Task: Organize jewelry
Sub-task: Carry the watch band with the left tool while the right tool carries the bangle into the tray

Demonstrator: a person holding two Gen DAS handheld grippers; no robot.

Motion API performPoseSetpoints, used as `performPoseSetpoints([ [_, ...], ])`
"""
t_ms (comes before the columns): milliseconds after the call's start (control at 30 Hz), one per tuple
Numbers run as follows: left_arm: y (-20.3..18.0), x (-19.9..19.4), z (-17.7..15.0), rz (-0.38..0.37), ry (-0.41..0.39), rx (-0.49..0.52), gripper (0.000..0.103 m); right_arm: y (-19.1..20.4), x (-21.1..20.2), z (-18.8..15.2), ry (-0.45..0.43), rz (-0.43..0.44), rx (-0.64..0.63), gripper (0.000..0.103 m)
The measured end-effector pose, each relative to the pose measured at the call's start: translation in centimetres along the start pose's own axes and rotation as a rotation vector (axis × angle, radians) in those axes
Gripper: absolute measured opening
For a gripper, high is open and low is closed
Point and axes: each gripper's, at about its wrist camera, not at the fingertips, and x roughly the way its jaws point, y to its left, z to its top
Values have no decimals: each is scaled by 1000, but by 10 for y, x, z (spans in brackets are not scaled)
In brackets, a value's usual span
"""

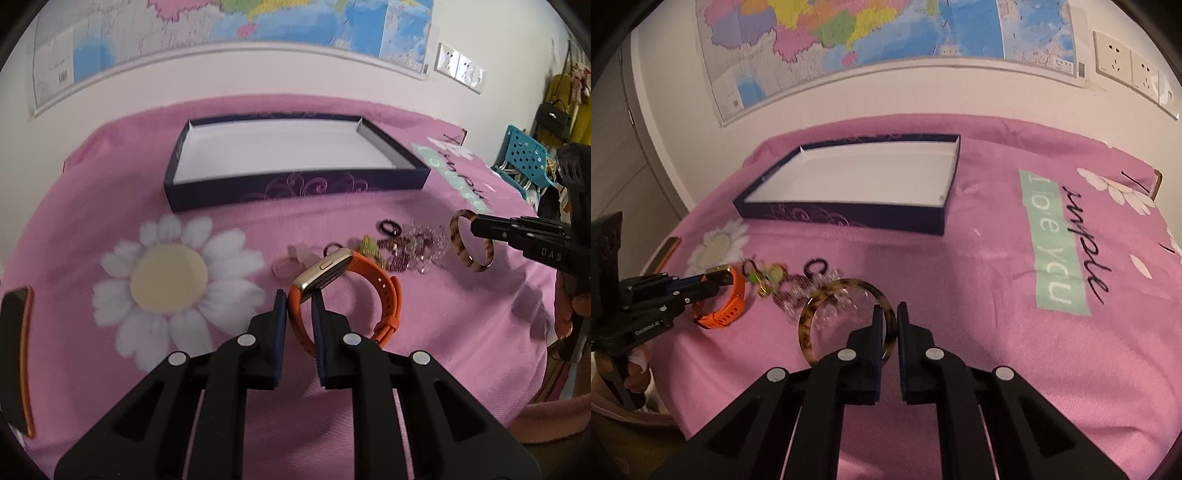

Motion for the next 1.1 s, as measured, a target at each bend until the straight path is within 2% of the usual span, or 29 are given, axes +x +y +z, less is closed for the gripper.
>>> performPoseSetpoints([
  [133, 7, -10, 15, -13, -39, 19, 14, 2, 0, 17, -32, 24, -2, 6],
  [400, 22, -12, 70, 10, -114, 86, 14, 8, 20, 70, -76, 23, -39, 6],
  [767, 49, 39, 133, -9, -85, 84, 14, 11, 69, 137, -93, -13, -64, 6],
  [1100, 55, 93, 169, 25, -45, 115, 14, -2, 127, 169, -34, -47, -21, 6],
])
